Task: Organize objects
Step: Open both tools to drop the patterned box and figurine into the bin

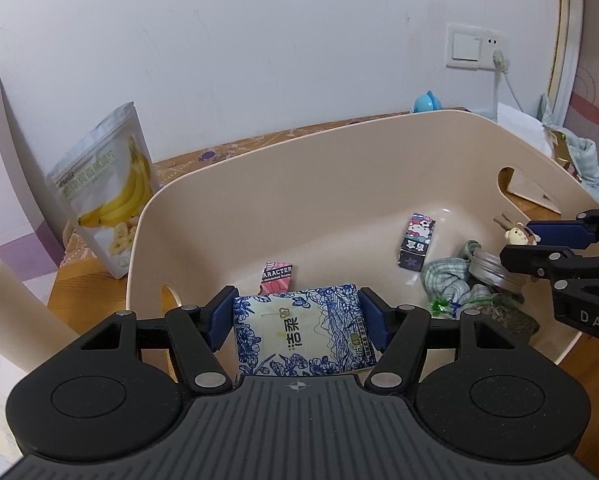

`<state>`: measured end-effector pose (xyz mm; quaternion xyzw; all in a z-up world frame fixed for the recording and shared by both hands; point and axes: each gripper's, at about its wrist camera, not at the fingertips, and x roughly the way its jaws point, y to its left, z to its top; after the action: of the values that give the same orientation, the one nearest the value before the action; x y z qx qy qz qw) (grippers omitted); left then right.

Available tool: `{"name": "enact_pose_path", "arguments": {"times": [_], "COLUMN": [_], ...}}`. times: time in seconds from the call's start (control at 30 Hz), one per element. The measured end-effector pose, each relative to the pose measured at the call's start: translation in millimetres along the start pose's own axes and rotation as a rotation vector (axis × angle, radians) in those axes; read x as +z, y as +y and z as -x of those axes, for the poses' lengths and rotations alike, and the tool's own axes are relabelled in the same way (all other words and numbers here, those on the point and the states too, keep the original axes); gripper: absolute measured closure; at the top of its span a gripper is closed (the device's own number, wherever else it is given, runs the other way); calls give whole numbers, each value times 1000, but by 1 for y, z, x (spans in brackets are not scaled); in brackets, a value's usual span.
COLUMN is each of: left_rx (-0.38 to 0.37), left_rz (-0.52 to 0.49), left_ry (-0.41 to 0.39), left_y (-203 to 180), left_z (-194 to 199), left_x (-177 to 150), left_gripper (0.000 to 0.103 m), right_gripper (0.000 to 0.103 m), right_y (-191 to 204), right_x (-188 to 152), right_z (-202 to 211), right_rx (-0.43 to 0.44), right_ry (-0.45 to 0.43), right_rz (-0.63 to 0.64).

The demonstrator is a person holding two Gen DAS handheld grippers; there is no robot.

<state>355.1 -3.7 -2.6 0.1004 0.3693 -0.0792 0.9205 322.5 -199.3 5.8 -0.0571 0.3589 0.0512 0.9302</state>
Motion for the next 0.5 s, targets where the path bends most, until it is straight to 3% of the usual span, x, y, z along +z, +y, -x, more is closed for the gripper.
{"name": "enact_pose_path", "arguments": {"times": [0.07,0.1,0.17,0.27,0.33,0.5], "left_rx": [8,10,13,14,21,26], "left_rz": [-1,0,0,-5,-10,-4], "left_ry": [2,0,-3,-17,-27,-46], "left_y": [0,0,-1,-1,-2,-3], "left_z": [0,0,3,8,12,25], "left_x": [0,0,0,0,1,2], "left_gripper": [36,36,35,23,19,15], "right_gripper": [77,67,64,54,35,22], "right_y": [-1,-1,-2,1,2,-1], "right_x": [0,0,0,1,1,1], "right_z": [0,-1,0,3,7,20], "right_rx": [6,10,23,32,25,21], "right_ry": [-4,-7,-9,-19,-35,-60], "right_rz": [-7,-11,-17,-12,-7,-22]}}
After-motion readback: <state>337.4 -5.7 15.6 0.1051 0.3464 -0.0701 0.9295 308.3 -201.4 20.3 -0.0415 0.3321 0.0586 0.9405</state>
